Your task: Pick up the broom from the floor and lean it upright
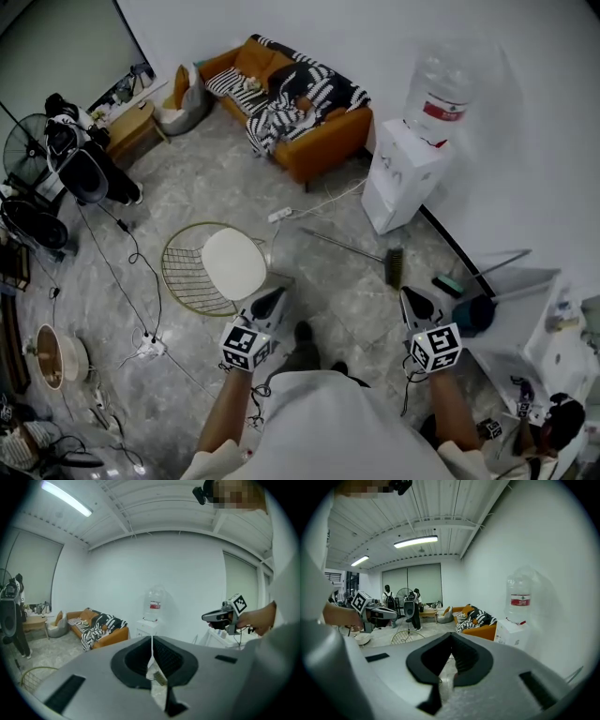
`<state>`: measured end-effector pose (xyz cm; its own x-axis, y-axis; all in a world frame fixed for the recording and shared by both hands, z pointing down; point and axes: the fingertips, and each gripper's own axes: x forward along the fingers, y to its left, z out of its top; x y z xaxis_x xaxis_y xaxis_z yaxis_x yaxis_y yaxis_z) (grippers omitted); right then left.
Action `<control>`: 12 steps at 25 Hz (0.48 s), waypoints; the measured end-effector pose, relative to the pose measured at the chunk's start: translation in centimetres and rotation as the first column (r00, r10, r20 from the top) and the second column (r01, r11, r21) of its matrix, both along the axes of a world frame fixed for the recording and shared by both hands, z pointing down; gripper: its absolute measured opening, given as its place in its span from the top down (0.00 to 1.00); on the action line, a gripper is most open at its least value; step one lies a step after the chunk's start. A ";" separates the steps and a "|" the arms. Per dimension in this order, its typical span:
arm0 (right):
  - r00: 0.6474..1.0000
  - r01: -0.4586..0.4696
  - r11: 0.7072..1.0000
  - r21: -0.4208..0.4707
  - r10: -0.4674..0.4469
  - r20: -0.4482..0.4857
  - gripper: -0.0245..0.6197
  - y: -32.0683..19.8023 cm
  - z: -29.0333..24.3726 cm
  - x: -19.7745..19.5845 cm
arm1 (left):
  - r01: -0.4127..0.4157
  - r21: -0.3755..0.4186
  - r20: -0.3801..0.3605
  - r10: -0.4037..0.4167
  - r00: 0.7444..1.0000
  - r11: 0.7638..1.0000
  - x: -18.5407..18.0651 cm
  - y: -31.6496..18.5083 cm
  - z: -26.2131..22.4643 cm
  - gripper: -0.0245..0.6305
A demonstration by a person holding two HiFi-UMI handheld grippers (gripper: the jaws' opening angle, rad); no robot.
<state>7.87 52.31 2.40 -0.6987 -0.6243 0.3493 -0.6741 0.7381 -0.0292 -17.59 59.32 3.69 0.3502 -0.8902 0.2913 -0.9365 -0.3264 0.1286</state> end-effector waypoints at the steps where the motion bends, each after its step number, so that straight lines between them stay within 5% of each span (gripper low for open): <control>1: 1.000 -0.001 1.000 -0.001 0.001 -0.008 0.97 -0.7 0.0 -0.8 | -0.009 -0.003 0.000 0.009 1.000 1.000 -0.8 -0.8 0.2 0.94; 12: 0.996 -0.050 0.999 0.001 0.050 -0.076 0.97 -8.1 0.2 -9.8 | -0.086 -0.019 -0.023 0.086 0.996 0.996 -10.4 -9.6 1.9 0.94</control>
<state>-1.94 44.16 2.65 -0.6381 -0.6575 0.4007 -0.7103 0.7035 0.0232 -27.96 49.72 5.58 0.4316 -0.8508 0.2997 -0.9020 -0.4027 0.1558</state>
